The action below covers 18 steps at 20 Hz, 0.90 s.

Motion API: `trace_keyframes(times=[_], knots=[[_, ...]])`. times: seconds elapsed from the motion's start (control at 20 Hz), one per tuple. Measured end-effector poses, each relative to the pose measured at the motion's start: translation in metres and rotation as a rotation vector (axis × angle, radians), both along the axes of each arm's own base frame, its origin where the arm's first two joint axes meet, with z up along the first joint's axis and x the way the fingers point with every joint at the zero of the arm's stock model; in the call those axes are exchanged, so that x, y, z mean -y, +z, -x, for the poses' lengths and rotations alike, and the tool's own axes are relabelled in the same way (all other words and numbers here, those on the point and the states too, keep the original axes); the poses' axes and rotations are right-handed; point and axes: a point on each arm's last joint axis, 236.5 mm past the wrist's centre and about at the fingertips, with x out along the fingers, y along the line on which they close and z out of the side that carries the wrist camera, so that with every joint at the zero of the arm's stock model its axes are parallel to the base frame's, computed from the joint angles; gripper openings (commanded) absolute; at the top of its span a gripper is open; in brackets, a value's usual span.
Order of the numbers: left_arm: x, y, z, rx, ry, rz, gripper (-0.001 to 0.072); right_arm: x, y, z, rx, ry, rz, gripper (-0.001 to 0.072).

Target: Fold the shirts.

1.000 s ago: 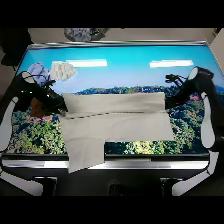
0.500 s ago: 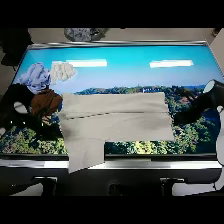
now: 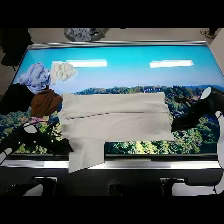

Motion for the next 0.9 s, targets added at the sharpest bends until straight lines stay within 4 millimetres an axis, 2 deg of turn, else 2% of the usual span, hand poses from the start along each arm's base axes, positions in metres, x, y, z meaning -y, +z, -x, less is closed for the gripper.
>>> trace_keyframes(times=[0.05,0.15,0.2,0.35,0.4,0.5,0.6,0.65,0.9], knots=[[0.001,-0.003,-0.002,0.015,0.000,-0.009,0.0113,-0.001,-0.003,0.005,-0.015,0.001,-0.003,0.0625],[0.002,-0.007,-0.006,0.034,0.015,-0.023,0.0072,-0.003,-0.014,0.014,-0.039,0.000,-0.006,0.0625],[0.003,-0.008,-0.007,0.038,0.021,-0.025,0.0025,-0.004,-0.019,0.019,-0.051,-0.001,-0.008,0.0624],[0.005,-0.009,-0.009,0.045,0.032,-0.029,0.0025,-0.008,-0.033,0.030,-0.071,-0.006,-0.014,0.0619],[0.005,-0.009,-0.010,0.045,0.036,-0.030,0.0025,-0.009,-0.037,0.031,-0.069,-0.009,-0.014,0.0590],[0.005,-0.009,-0.009,0.044,0.035,-0.031,0.0025,-0.013,-0.041,0.036,-0.080,-0.017,-0.024,0.0462],[0.004,-0.010,-0.009,0.045,0.033,-0.034,0.0025,-0.015,-0.046,0.032,-0.057,-0.038,-0.030,0.0223],[0.004,-0.010,-0.009,0.045,0.032,-0.035,0.0025,-0.020,-0.049,0.027,-0.035,-0.053,-0.043,0.0064],[0.004,-0.010,-0.009,0.045,0.031,-0.037,0.0023,-0.026,-0.052,0.021,-0.006,-0.076,-0.063,0.0043]])
